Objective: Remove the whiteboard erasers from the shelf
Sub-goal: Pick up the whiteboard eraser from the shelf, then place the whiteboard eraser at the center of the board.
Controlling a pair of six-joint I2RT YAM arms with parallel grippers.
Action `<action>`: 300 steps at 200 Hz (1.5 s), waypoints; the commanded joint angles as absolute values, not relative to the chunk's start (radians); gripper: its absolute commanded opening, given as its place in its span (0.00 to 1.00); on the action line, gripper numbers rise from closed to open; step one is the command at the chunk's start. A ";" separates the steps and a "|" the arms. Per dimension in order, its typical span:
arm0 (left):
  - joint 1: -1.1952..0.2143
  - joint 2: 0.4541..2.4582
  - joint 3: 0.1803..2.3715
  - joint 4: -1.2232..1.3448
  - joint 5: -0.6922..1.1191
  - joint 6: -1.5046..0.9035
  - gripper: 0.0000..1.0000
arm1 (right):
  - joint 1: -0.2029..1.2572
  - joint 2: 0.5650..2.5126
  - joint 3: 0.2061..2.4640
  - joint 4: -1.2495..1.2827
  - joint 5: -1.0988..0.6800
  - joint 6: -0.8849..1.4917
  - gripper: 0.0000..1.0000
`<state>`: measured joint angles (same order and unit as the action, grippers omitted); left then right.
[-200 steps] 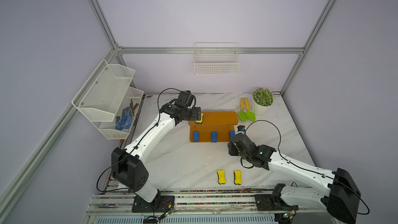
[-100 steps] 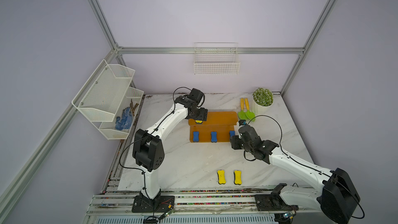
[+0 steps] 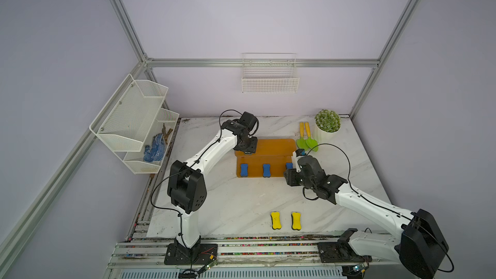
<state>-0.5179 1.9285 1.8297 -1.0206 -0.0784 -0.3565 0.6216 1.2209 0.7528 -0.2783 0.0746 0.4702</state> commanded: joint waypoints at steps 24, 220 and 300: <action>-0.526 1.950 1.881 -1.043 -0.102 -0.374 0.41 | 0.615 1.224 0.741 -0.256 0.072 0.471 0.49; -0.881 1.201 0.978 -0.891 -0.254 -0.916 0.17 | 0.638 0.913 0.609 -0.316 -0.042 0.518 0.48; -0.996 1.211 0.646 -0.589 -0.210 -1.019 0.18 | 0.658 0.919 0.651 -0.360 -0.014 0.520 0.48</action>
